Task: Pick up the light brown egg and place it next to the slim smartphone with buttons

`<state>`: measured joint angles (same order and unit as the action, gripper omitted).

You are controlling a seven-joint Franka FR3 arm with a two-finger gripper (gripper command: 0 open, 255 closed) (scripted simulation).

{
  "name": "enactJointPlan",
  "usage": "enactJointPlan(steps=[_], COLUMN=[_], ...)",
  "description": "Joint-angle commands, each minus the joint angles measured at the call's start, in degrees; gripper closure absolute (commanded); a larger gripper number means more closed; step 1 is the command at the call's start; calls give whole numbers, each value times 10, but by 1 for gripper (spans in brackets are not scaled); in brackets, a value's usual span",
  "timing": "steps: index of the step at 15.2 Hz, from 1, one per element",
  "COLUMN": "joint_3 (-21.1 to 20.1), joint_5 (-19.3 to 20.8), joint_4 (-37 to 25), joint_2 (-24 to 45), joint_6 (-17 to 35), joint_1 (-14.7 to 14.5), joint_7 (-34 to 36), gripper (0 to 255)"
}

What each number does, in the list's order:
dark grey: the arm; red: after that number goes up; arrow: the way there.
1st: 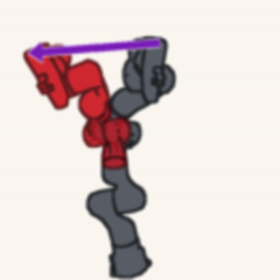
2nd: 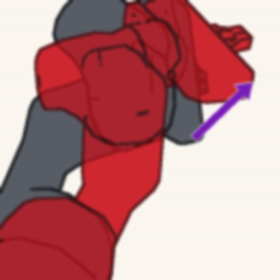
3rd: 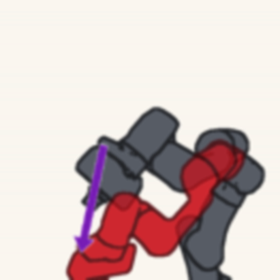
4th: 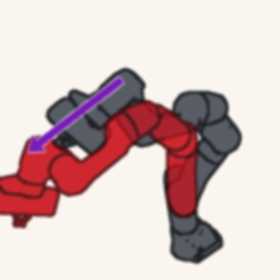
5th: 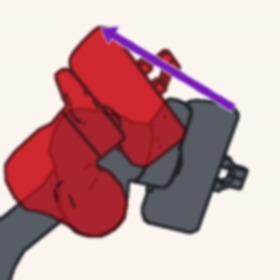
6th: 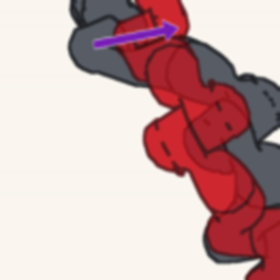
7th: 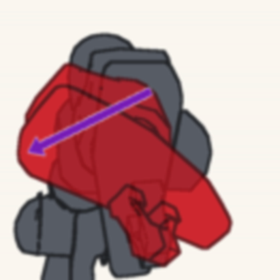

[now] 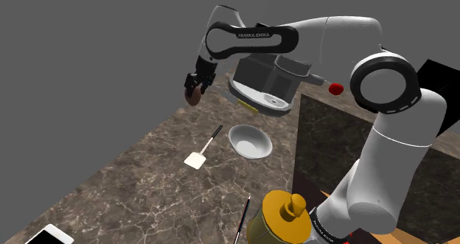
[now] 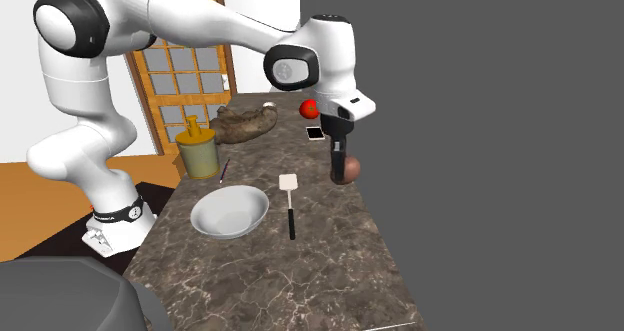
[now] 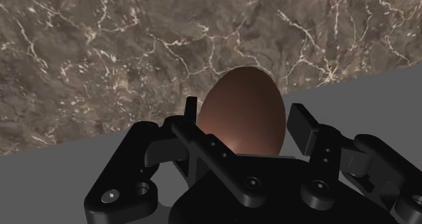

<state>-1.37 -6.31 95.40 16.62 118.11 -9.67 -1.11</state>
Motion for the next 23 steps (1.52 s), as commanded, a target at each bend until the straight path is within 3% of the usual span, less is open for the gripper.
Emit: enactJointPlan(steps=[1, 13, 23], joint_3=[0, -48, -102], joint_5=[1, 21, 44], joint_4=[-13, 104, 137], joint_2=[-2, -87, -111], joint_6=[-15, 29, 46], joint_1=[0, -81, -154], joint_7=[2, 136, 273], gripper=[255, 255, 255])
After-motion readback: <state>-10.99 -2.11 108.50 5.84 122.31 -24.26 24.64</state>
